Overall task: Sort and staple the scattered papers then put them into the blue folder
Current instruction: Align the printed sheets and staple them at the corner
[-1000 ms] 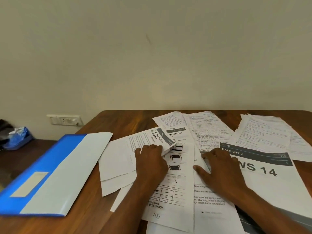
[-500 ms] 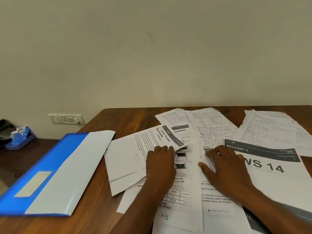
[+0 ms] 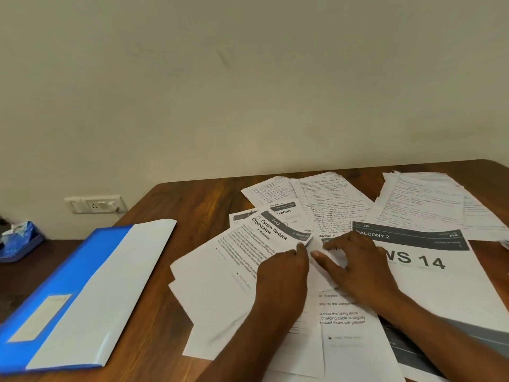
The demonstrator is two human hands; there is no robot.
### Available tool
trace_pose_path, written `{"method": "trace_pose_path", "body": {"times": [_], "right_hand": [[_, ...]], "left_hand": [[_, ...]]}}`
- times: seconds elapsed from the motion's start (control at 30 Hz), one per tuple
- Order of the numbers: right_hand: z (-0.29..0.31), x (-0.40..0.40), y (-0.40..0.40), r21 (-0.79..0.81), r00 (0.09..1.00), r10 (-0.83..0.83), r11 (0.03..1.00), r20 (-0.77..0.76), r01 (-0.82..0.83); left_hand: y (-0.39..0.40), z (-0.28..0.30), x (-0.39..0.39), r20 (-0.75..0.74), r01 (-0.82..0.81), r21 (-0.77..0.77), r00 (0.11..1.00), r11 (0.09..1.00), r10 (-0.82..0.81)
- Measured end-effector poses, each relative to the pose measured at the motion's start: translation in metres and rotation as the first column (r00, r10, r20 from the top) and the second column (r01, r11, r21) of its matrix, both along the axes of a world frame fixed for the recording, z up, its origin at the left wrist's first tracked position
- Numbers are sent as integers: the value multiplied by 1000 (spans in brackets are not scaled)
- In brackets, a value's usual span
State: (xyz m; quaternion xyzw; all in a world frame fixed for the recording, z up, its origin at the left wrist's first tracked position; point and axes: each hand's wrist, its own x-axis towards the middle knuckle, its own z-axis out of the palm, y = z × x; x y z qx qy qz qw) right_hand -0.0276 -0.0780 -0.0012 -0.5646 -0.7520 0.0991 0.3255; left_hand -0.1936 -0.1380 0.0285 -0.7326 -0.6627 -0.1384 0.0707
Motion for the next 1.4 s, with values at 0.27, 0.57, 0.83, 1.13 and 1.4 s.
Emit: {"method": "trace_pose_path", "body": {"times": [0.27,0.57,0.83,1.13,1.4], "right_hand": [[5,4,4,-26,962,6,1000,-273,-13],[-1,9,12,-90,978,-31,996,-204,13],[0,11,17,-162,971,-56,987,-232,19],[4,10,16,-170,965,-66,985,-252,23],[4,11,17,-159,970,-49,987,-240,10]], "left_hand": [[0,-9,18,328,8,137,943,991,-53],[10,-4,-4,653,-119,98,757,988,27],[10,14,-53,664,-349,71,715,934,216],[15,7,-67,736,-350,-60,617,935,278],[16,8,-72,765,-369,-18,593,929,251]]}}
